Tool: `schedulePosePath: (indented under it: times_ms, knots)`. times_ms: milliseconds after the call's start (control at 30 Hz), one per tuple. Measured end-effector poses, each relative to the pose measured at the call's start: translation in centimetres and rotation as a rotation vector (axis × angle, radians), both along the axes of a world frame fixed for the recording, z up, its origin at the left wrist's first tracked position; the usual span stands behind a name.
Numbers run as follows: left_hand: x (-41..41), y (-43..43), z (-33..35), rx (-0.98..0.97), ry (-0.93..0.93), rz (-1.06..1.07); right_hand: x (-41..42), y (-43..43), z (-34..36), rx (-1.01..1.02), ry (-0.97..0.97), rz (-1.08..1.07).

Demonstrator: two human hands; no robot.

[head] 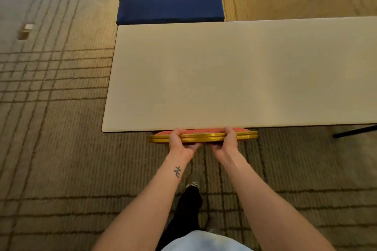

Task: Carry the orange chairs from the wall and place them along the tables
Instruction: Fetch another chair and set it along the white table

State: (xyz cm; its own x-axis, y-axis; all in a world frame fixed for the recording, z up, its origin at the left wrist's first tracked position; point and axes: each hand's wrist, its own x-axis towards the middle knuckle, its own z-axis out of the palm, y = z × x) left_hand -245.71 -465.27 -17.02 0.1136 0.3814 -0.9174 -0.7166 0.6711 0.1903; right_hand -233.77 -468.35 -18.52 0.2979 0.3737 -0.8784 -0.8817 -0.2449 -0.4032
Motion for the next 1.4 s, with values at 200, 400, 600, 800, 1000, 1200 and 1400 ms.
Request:
schedulePosePath:
  times_ms: [200,400,600,800,1000,1200,1400]
  knots:
    - [0.1,-0.5,-0.8,0.052,-0.048,-0.015,0.2,-0.8,0.3,0.051,-0.017,0.055]
    - [0.8,-1.9,0.0,0.062,-0.168,-0.022,2.0,-3.1,2.0,0.115,0.068,0.093]
    - [4.6,-7.1,3.2,0.096,-0.140,-0.153,5.7,-8.5,4.6,0.179,0.078,0.048]
    - [12.8,-15.1,6.7,0.239,-0.140,-0.350,13.2,-18.2,8.2,0.306,0.005,-0.078]
    - [23.0,-26.1,8.7,0.357,-0.208,-0.578,23.7,-32.8,11.7,0.413,-0.086,-0.267]
    - [33.6,-37.0,10.6,0.413,-0.295,-0.817,32.2,-45.9,13.4,0.462,-0.169,-0.500]
    - [42.9,-43.0,13.0,0.449,-0.338,-1.040,39.0,-54.5,14.4,0.489,-0.165,-0.707]
